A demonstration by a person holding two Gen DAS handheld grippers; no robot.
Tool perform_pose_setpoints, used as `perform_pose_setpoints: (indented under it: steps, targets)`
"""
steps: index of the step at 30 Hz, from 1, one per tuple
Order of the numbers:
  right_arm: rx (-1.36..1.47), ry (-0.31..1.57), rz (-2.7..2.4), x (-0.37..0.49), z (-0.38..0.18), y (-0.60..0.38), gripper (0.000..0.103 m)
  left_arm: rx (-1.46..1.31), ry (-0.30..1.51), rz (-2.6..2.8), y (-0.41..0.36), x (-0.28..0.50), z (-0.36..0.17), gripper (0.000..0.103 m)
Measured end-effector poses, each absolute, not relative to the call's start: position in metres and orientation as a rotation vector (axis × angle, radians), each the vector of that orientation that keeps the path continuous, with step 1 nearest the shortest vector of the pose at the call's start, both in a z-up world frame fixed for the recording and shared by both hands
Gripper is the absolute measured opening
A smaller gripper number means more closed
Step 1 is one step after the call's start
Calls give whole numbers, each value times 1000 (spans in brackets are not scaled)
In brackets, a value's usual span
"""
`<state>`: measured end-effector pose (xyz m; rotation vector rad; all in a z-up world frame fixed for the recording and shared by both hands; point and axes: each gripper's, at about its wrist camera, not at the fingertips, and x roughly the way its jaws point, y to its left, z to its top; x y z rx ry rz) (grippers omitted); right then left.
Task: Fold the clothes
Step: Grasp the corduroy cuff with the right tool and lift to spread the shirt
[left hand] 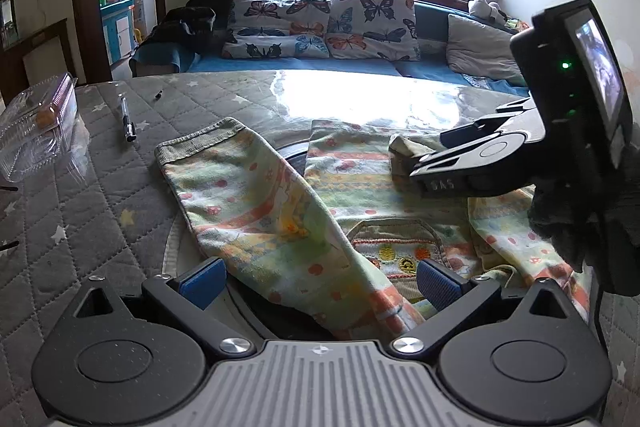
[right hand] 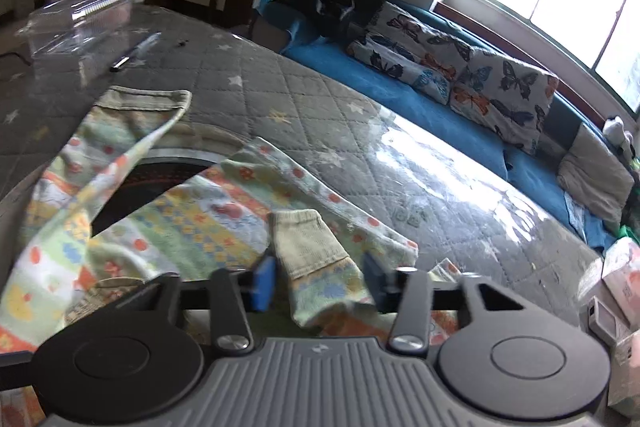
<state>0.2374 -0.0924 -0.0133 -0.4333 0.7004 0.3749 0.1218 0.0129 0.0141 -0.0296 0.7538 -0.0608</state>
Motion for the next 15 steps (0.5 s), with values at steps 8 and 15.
perform_pose_setpoints:
  steps: [8, 15]
  targets:
    - [-327, 649, 308, 229, 7, -128, 4, -28, 759, -57, 13, 125, 11, 102]
    - [-264, 550, 186, 196, 44, -184, 4, -8, 759, -44, 11, 123, 7, 102]
